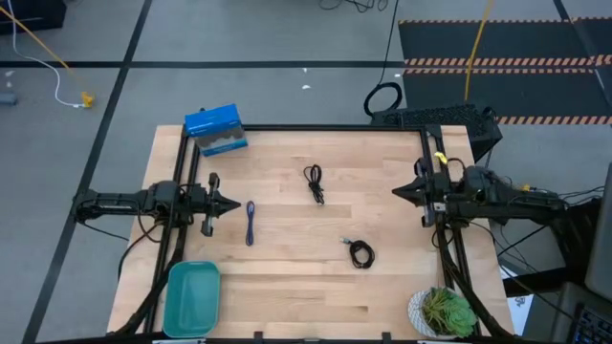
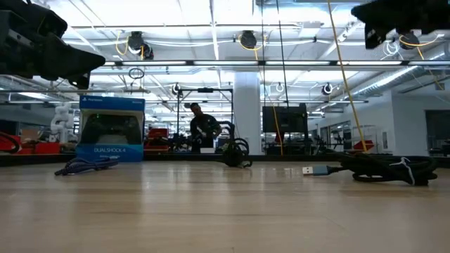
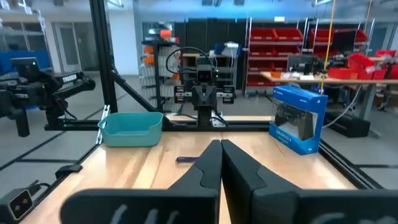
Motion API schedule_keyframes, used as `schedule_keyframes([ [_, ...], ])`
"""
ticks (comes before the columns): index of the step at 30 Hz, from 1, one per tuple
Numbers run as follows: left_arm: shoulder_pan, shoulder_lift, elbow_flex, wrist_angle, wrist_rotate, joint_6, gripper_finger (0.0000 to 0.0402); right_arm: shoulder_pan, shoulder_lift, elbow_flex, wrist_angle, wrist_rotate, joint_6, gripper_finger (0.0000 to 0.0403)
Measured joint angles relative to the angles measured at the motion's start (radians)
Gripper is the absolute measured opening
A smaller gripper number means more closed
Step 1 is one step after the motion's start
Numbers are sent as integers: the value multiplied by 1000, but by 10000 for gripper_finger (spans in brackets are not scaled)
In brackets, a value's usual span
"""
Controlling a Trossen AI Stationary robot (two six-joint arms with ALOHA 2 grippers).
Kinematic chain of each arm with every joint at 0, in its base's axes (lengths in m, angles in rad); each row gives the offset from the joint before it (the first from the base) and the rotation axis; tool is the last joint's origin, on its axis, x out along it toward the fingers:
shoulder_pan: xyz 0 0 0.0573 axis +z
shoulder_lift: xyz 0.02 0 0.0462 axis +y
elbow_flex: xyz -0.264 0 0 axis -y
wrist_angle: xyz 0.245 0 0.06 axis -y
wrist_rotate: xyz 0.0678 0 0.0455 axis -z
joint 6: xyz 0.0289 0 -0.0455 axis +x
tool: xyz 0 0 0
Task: Pick and place USB-C Cables
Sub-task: Put the upper black cable into the blue basket
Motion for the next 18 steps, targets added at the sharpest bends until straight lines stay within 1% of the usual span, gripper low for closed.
schedule_keyframes([
  [12,0,0,0,0,0,0,8,0,285,435,-205,0,0,0],
  [18,0,0,0,0,0,0,8,0,413,650,-265,0,0,0],
])
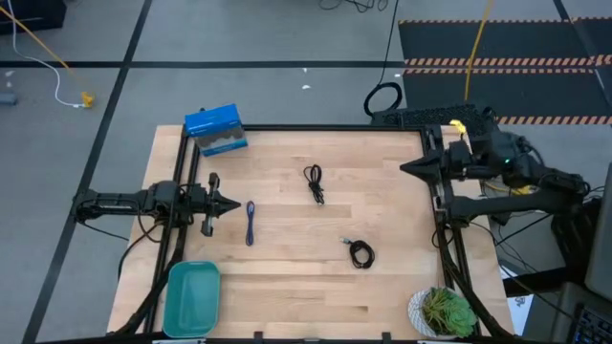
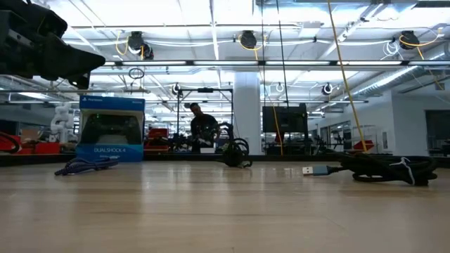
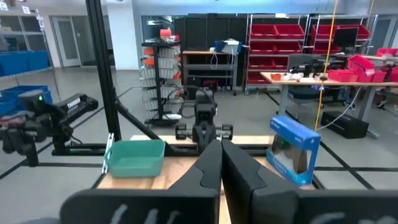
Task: Pick and place USB-C Cables
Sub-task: Put the upper black cable into the blue basket
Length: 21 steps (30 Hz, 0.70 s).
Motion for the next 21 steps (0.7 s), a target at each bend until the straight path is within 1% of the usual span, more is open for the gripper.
schedule_keyframes([
  [6,0,0,0,0,0,0,8,0,100,186,-64,0,0,0],
  [11,0,0,0,0,0,0,8,0,151,279,-84,0,0,0],
  [16,0,0,0,0,0,0,8,0,178,329,-114,0,-2,0],
  [21,0,0,0,0,0,0,8,0,180,332,-116,0,-9,0],
])
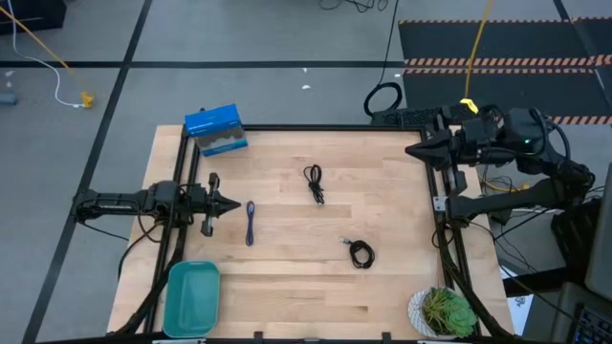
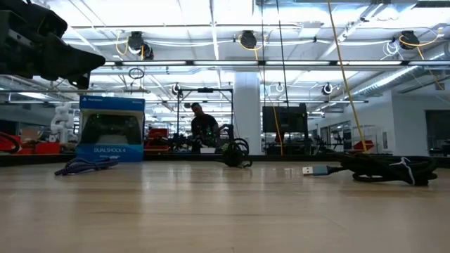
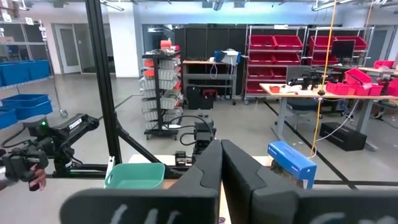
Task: Pick and place USB-C Cables
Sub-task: Put the upper black cable into the blue basket
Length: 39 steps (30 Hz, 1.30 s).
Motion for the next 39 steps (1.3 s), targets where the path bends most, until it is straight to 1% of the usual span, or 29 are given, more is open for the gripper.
schedule_keyframes([
  [5,0,0,-1,14,-1,3,8,0,0,0,1,0,-19,0],
  [8,0,1,-1,69,-3,13,8,0,0,0,1,0,-19,0],
  [13,0,1,-1,157,-3,-138,8,0,0,0,1,0,-22,0],
  [17,0,4,50,133,-3,-227,8,0,0,0,1,0,-22,0],
  [20,0,30,133,70,-2,-233,8,0,7,0,1,0,-22,0],
  [25,0,120,318,-56,-2,-206,8,0,21,0,1,0,-2,0],
  [31,0,270,577,-205,0,-152,8,0,48,0,4,0,4,0],
  [39,0,477,915,-344,0,-55,8,0,72,0,17,0,2,0],
])
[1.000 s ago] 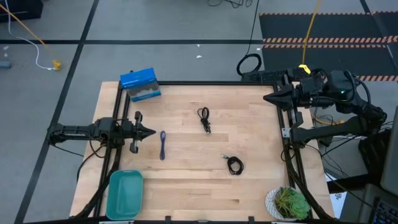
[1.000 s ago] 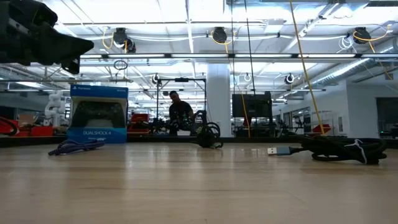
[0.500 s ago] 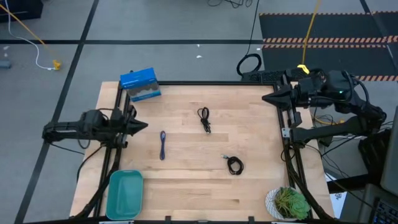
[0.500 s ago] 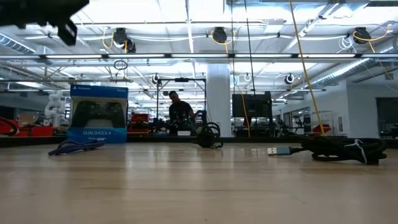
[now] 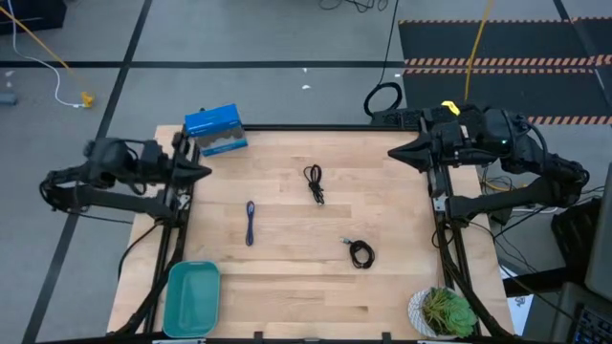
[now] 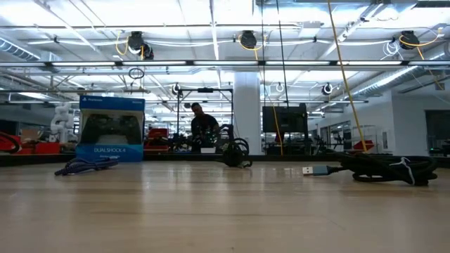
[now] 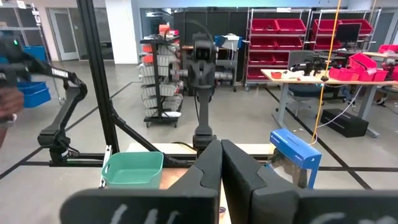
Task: Pick and place USB-C Cables
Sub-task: Put the upper black cable into the blue basket
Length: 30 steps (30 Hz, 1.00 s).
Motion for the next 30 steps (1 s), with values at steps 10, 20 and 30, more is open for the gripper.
schedule_keyframes([
  [10,0,244,421,-210,0,107,8,0,0,0,0,0,-1,0],
  [20,0,361,601,-359,0,102,8,0,0,0,-2,0,6,0],
  [30,0,388,601,-384,0,103,8,0,10,0,-47,-3,55,0],
])
